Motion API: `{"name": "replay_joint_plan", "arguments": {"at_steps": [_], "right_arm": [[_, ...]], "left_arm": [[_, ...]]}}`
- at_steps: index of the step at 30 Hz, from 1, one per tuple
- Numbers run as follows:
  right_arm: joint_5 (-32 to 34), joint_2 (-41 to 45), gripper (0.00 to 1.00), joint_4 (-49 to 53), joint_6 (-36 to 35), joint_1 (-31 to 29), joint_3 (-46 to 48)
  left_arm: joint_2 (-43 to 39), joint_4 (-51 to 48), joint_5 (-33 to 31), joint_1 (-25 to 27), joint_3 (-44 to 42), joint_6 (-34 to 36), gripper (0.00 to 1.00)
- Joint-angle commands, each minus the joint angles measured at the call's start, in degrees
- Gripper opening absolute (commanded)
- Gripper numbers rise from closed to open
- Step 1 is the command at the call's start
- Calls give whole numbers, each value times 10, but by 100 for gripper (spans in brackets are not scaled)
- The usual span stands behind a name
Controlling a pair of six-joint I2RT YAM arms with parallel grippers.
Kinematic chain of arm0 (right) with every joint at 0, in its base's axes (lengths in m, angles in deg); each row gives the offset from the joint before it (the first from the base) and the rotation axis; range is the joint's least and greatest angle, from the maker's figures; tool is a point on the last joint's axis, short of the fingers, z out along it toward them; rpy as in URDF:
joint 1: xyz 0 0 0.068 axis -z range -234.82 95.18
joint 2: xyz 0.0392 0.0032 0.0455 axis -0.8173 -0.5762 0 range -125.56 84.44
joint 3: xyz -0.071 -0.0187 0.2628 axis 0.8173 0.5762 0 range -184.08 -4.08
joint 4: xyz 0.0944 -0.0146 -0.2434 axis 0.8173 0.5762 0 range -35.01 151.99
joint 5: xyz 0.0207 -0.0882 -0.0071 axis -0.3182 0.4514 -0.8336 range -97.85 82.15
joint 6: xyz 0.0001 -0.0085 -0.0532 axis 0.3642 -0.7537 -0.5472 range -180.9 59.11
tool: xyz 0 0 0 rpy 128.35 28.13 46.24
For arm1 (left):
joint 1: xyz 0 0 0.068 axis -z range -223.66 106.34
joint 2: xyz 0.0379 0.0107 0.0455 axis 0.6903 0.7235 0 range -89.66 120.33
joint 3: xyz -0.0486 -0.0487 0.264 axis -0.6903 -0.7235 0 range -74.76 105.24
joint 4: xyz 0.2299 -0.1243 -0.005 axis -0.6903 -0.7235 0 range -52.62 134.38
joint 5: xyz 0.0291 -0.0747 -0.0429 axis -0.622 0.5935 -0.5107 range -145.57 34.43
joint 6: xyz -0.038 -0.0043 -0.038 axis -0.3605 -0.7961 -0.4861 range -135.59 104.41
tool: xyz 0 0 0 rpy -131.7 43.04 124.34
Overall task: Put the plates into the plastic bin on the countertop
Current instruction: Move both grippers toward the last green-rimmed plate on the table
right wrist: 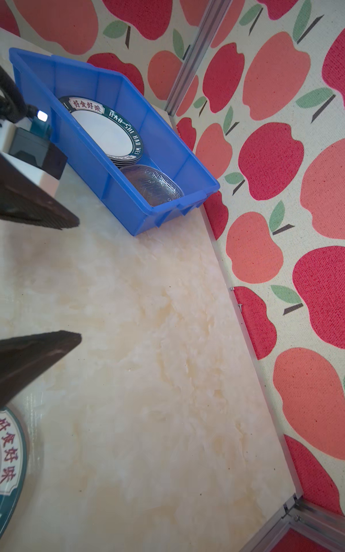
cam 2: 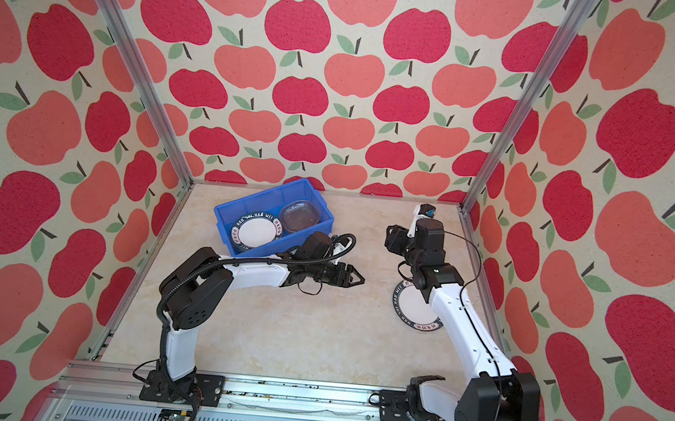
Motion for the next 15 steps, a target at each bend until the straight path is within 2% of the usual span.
{"name": "replay_joint_plan", "arguments": {"at_steps": [1,6,15], "right_arm": [[-14,32,58,-35,17,13,33],[-26,58,58,-43,27,30,58],[-43,80,58,-51,33,55,73]], "left_arm": [[32,33,23,11,44,-19,59],[104,32,44,24,122,-43,49],[209,2,64,40,242,-79,41]]}}
